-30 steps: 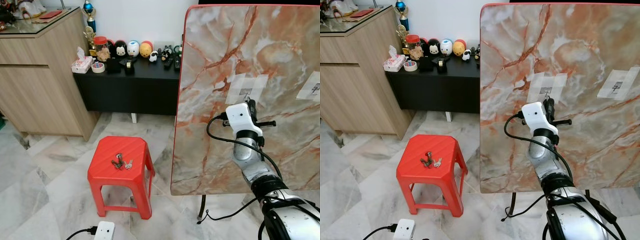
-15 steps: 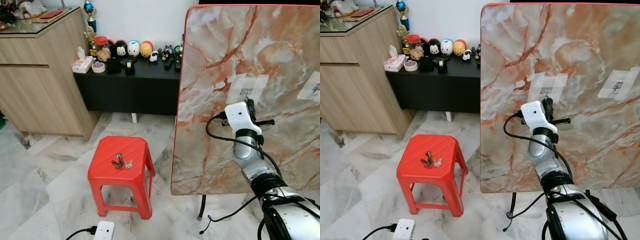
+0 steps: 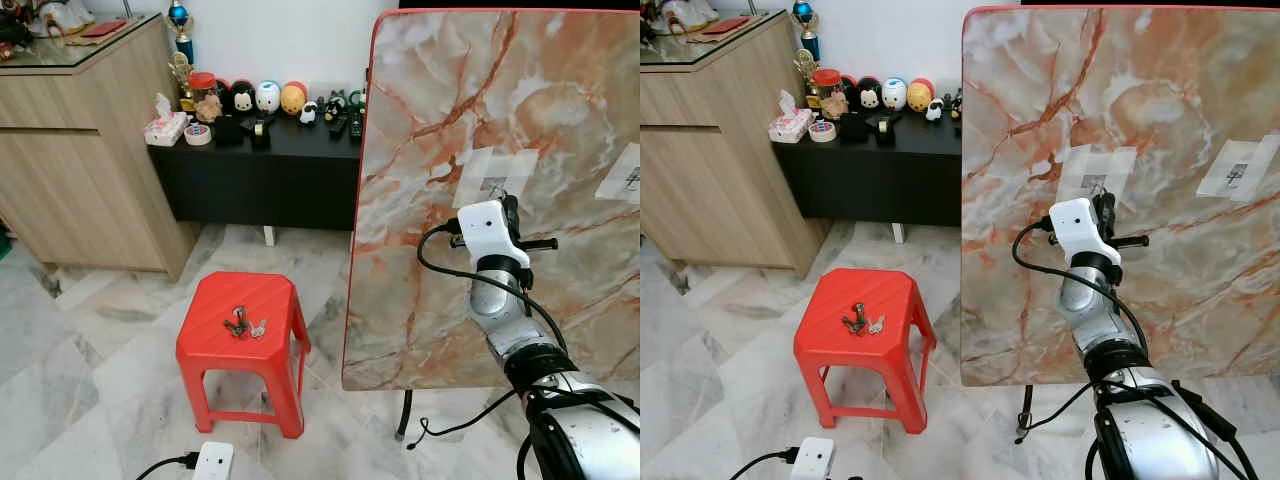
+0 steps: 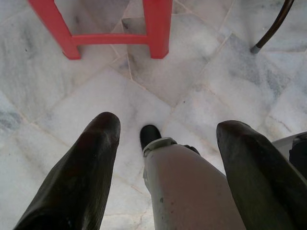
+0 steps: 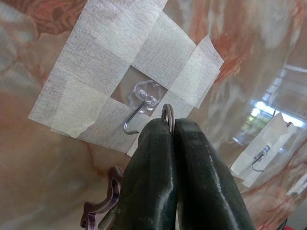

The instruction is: Hang keys on a hook

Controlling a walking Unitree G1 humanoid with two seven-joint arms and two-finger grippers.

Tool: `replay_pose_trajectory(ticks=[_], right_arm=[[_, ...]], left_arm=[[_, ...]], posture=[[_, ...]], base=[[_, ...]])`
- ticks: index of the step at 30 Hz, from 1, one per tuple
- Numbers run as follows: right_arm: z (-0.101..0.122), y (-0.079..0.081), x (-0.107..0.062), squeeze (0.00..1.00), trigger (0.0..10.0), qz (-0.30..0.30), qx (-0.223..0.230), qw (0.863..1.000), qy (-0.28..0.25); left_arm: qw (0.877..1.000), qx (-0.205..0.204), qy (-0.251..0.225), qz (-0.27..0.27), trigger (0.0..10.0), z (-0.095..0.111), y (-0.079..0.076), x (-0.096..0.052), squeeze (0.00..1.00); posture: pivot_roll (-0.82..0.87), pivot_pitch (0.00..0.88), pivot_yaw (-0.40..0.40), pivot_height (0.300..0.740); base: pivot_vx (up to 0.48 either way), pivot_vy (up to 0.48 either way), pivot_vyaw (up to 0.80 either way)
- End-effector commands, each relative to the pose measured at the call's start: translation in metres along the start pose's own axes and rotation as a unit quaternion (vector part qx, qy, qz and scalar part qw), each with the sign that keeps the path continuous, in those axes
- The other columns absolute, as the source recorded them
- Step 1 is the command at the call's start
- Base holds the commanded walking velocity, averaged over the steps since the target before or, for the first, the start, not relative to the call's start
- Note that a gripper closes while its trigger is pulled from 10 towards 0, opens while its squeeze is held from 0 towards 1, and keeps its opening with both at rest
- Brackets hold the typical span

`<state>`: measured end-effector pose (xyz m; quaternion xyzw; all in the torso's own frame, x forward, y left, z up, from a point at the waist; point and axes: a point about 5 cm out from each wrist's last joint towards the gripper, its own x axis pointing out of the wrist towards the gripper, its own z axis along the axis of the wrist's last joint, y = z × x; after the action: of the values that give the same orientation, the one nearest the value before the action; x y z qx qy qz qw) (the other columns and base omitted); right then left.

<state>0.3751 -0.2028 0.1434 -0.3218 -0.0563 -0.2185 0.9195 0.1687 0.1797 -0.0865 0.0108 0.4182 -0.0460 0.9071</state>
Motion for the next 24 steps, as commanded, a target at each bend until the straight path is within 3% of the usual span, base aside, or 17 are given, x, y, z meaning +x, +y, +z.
replay_pose_trajectory(ticks=[1, 13, 24], right_arm=[[0.005, -0.002, 0.005, 0.00, 10.0, 0.000, 0.007, 1.000, -0.003], [0.010, 0.000, 0.008, 0.00, 10.0, 0.022, 0.003, 1.000, -0.003], [0.009, 0.000, 0.009, 0.00, 10.0, 0.030, -0.007, 1.000, 0.001]], left_arm=[[1.000, 0.004, 0.009, 0.001, 10.0, -0.002, 0.000, 0.000, 0.00], [1.000, 0.002, 0.010, 0.006, 10.0, -0.009, 0.016, -0.006, 0.00], [1.000, 0.001, 0.014, 0.002, 10.0, -0.009, 0.004, -0.003, 0.00]], posture=[[0.02, 0.001, -0.017, 0.740], [0.02, 0.001, -0.017, 0.740], [0.02, 0.002, -0.017, 0.740]], base=[[0.000, 0.000, 0.00], [0.000, 0.000, 0.00], [0.000, 0.000, 0.00]])
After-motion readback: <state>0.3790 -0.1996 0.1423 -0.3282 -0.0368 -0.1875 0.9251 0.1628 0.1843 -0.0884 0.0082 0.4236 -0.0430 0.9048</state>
